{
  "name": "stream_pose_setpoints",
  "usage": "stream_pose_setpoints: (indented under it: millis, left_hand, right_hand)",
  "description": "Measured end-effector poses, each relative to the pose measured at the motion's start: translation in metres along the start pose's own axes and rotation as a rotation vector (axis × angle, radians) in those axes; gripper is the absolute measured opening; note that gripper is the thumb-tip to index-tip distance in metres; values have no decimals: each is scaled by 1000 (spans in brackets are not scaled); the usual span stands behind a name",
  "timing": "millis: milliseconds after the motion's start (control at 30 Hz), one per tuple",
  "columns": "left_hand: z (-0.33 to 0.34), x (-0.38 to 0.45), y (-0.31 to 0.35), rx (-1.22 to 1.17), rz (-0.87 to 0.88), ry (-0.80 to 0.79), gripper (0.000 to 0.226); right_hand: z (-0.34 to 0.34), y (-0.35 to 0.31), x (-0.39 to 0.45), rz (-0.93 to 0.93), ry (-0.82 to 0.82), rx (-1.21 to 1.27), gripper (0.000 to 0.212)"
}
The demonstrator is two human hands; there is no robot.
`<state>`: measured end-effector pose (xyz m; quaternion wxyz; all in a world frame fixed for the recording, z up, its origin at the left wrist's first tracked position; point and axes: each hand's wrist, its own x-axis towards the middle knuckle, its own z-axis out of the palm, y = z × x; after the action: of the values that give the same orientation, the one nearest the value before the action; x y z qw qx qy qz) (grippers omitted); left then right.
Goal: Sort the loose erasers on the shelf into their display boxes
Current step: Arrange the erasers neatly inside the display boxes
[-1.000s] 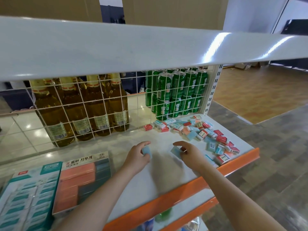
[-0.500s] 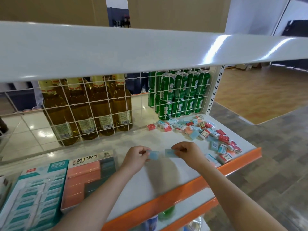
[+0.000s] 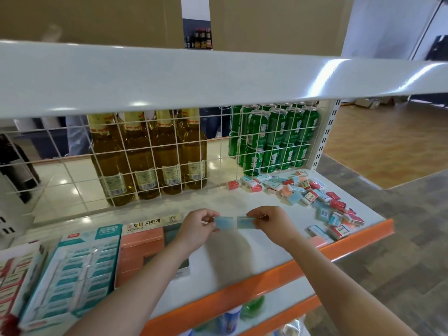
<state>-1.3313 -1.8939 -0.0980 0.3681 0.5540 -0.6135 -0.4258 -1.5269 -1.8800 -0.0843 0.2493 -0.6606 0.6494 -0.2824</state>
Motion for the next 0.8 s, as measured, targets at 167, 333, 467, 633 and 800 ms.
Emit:
stream_pose_setpoints:
  millis: [167,333,467,633,800]
  left_hand:
    - [-26,-12,0,-8,-13,98,23]
    - [-61,-23,-6,149,-14,219,23]
    - [-87,-35,-16,223,-14,261,25]
    - [-110,-49,-32,284,-42,295,24]
    - [-121,-60,-45,398,-64,257,25]
  right_hand:
    - [17,-18,1,-16,11,27,29]
    - [38,-43,5,-43,83,41,29]
    - [55,-66,6,-78,61,39,28]
    - [79,-89,6,-109,-22,-29,27]
    - [101,-105,10,-132,-73,-145,27]
